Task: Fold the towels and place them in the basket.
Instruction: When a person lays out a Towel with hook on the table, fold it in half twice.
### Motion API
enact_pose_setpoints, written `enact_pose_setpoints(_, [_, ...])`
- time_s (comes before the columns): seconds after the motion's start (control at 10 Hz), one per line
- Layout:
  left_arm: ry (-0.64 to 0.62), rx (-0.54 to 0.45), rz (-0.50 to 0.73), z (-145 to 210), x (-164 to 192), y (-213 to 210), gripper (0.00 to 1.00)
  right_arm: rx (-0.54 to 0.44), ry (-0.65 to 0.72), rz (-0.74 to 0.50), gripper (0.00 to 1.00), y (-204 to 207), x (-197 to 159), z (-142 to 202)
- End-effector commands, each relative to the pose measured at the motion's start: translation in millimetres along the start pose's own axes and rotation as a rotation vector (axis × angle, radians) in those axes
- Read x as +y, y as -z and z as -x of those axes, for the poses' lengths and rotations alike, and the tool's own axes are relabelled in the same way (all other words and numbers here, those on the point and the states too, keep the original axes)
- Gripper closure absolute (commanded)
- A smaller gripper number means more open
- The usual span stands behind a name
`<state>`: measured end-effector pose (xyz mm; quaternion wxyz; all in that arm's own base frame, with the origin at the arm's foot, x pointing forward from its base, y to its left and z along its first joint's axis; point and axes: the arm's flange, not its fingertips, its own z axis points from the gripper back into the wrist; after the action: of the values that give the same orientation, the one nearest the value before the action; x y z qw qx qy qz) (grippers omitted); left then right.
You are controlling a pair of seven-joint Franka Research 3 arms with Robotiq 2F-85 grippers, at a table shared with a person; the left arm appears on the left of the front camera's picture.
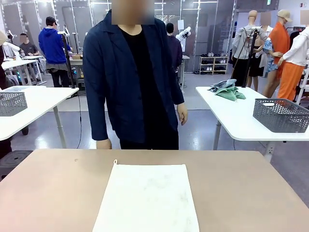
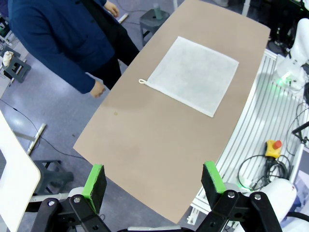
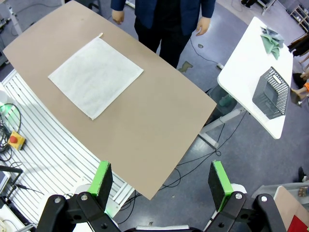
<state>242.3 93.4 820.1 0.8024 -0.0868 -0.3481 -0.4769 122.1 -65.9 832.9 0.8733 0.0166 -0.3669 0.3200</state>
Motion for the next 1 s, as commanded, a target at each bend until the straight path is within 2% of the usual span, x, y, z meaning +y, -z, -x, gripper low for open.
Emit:
enact_pose_setpoints(0.0, [0.052, 0.005, 0.018, -11.4, -5.5, 12.5, 0.00, 0.001, -0.077, -0.038, 0.00, 8.4, 12.6, -9.3])
enact_pose_setpoints(0.3, [0.187, 0.068, 0.124, -41.9, -28.1, 63.9, 0.00, 0.061, -0.241, -0.143, 0.00, 47.3, 51.0, -35.4])
enact_pose_setpoints(0.5, [0.292, 0.159, 0.248, -52.2, -53.7, 122.2, 0.00, 0.131, -0.362, -0.250, 0.00, 92.6, 87.8, -44.1])
enact_pose_setpoints(0.9, [0.394, 0.326, 0.468, -32.4, -105.6, 222.6, 0.00, 0.331, -0.524, -0.451, 0.00, 205.3, 149.5, -20.6])
